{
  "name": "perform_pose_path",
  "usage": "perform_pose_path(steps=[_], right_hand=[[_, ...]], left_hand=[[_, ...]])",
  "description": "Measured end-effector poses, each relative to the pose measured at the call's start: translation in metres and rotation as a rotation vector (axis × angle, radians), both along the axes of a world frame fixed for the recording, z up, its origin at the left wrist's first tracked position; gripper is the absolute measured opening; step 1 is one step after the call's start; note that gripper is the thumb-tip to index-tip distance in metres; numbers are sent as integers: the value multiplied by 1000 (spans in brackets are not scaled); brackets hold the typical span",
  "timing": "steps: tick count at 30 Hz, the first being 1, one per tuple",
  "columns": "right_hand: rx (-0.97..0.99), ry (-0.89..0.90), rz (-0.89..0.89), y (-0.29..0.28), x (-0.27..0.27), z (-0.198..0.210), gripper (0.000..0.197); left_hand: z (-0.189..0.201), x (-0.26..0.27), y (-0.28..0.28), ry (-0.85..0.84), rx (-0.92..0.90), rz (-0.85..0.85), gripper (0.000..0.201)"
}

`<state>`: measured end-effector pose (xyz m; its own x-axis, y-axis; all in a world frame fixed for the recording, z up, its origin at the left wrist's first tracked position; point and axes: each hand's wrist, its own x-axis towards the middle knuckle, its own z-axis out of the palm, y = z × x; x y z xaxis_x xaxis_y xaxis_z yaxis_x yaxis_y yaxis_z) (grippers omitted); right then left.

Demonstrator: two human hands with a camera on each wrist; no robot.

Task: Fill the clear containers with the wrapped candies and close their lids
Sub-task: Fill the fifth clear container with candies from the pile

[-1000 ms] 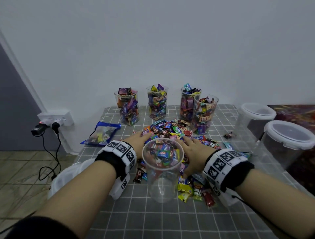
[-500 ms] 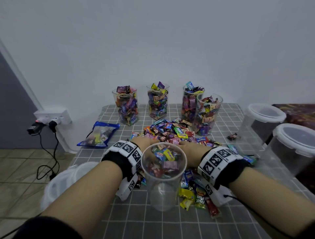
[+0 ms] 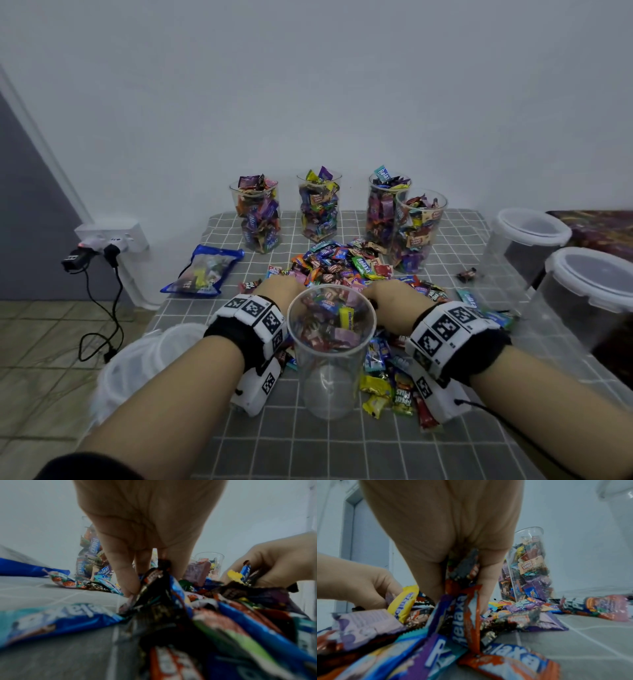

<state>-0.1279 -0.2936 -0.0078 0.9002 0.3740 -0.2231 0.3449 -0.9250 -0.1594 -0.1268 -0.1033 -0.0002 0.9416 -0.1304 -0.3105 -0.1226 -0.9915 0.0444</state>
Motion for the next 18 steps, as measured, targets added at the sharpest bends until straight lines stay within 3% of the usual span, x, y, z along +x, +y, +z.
perform_pose_path(steps=[4, 18], right_hand=[[90, -11, -60, -6, -7, 7, 30], [353, -141, -157, -13, -31, 41, 31]], left_hand=[[2, -7, 9, -89, -135, 40, 17], [32, -32, 16, -371, -578, 168, 28]])
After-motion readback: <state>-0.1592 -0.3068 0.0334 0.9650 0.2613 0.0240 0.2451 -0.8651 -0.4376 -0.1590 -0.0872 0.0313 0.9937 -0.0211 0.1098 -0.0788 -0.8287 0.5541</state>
